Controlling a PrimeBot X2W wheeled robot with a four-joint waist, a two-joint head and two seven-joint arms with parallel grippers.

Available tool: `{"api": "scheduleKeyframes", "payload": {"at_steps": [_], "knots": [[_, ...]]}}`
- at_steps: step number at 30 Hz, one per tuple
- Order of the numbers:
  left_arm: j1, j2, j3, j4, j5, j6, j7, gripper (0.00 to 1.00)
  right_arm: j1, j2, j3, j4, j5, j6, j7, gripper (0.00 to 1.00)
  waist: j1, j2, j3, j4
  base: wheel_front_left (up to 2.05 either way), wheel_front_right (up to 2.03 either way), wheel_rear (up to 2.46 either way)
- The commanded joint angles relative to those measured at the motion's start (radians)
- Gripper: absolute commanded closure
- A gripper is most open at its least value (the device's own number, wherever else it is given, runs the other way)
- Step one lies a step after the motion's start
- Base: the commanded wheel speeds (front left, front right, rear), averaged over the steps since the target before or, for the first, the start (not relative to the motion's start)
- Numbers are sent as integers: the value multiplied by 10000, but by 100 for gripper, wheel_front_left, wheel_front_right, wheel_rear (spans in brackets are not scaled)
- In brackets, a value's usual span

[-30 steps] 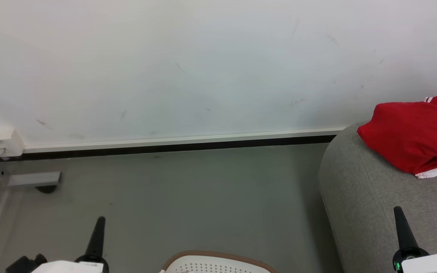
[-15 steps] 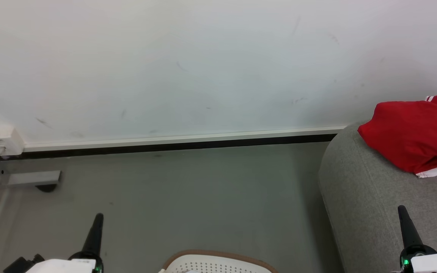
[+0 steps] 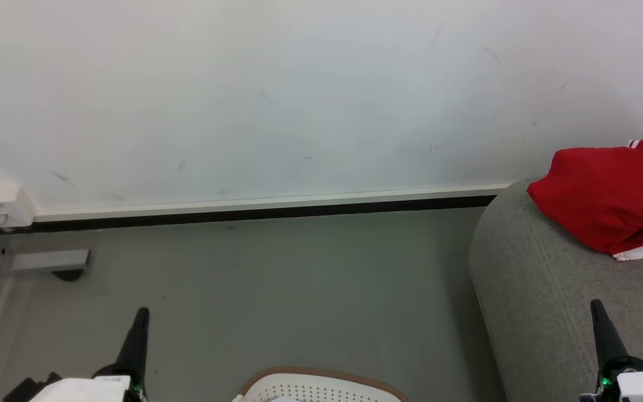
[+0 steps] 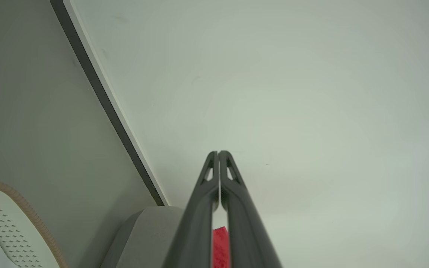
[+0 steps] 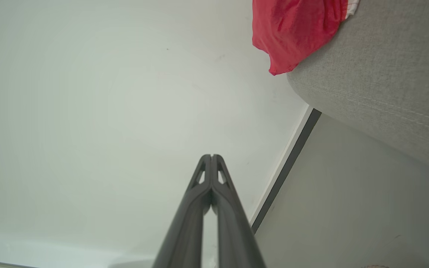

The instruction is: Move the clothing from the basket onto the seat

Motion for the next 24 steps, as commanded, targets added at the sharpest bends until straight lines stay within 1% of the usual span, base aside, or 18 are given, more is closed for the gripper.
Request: {"api": "scheduleKeyframes", "payload": {"at_steps": [1,24], "knots": [[-145,-22,64,-19,-207,-41,86,100,-159,-34,-106,-13,267,-19,55,100,0,0,5,1,0,0,0],[-318,-130,355,74,-1604,-198,526,100,-238,70,-490,36,1630,-24,493,100,0,0,81,12,0,0,0]]}}
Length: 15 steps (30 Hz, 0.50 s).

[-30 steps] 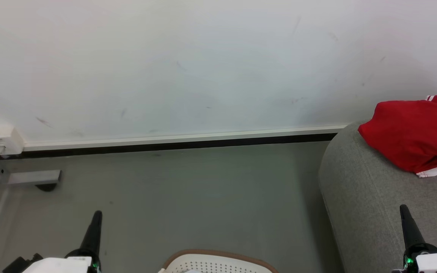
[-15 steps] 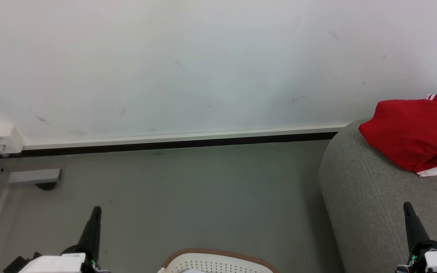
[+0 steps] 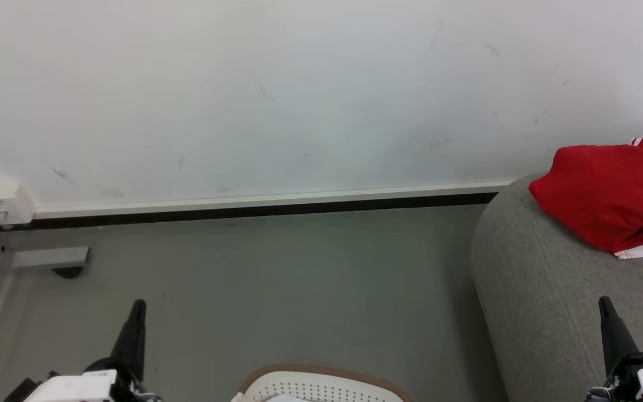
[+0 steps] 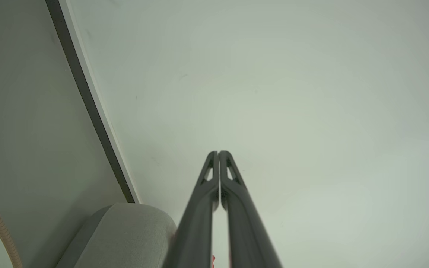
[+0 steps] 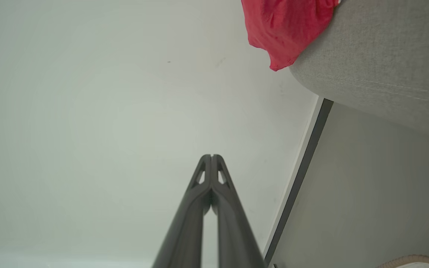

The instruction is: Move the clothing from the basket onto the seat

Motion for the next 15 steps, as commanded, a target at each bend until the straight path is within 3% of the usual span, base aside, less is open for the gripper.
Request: {"api": "scheduleKeyframes", "payload": {"at_steps": [1,15], "knots": [[-119,1,60,15,-249,-74,72,100,-127,1,-70,27,190,-24,69,100,0,0,6,1,0,0,0],[-116,1,62,14,-255,-69,82,100,-130,25,-101,30,161,-24,76,100,0,0,9,1,0,0,0]]}}
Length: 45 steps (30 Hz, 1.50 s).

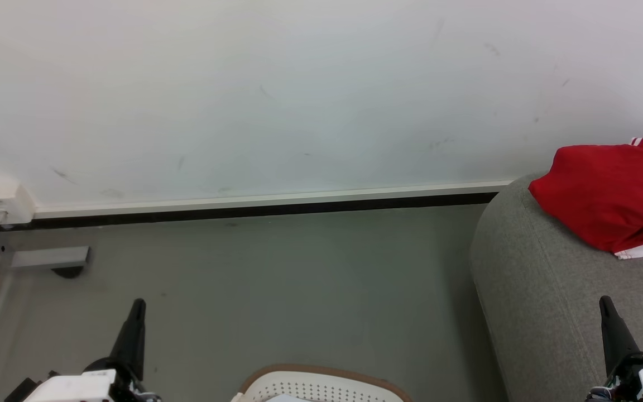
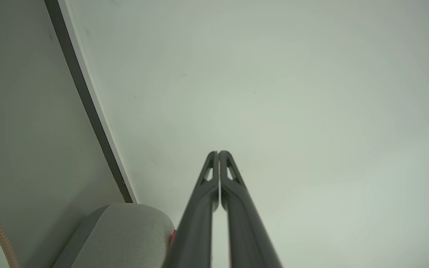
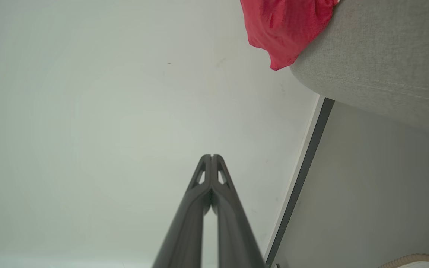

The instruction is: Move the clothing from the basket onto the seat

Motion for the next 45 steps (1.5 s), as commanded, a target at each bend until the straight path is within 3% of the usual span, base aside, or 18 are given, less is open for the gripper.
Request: {"api": "scheduleKeyframes", "payload": {"at_steps": [1,45], "knots": [[-94,13,27,4,-134,-52,38,100,-120,9,-30,28,-5,-24,-4,100,0,0,0,0,0,0,0],[-93,13,22,2,-138,-52,34,100,-129,59,-100,32,-79,-24,56,100,0,0,0,0,0,0,0]]}}
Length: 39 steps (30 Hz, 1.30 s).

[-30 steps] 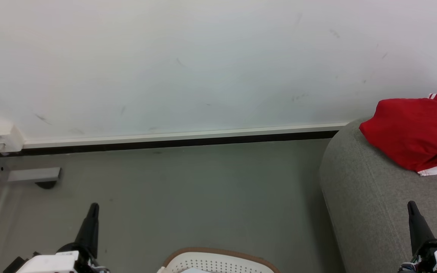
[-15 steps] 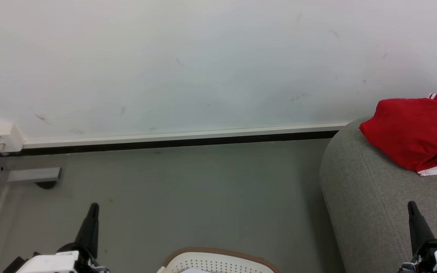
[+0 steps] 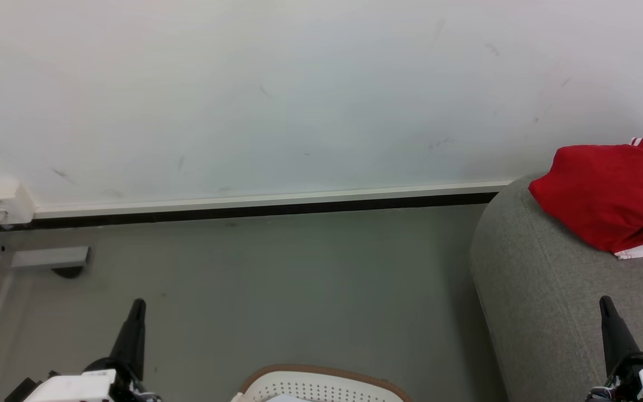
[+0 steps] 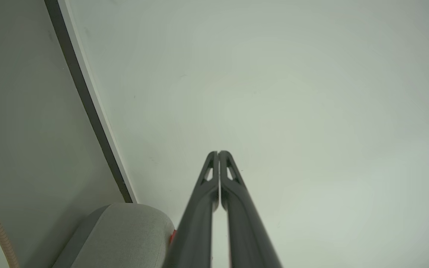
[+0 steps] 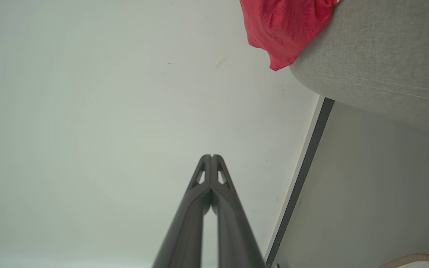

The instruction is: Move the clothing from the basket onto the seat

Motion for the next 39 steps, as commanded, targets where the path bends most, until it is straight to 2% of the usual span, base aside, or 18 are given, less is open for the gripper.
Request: {"api": "scheduleKeyframes", "payload": {"at_steps": [1,39], "knots": [[-92,13,22,4,-139,-52,34,100,-126,17,-37,28,-46,-24,18,100,0,-1,0,0,0,0,0],[-91,13,19,3,-141,-53,32,100,-131,41,-76,31,-89,-23,37,100,0,-1,0,0,0,0,0]]}}
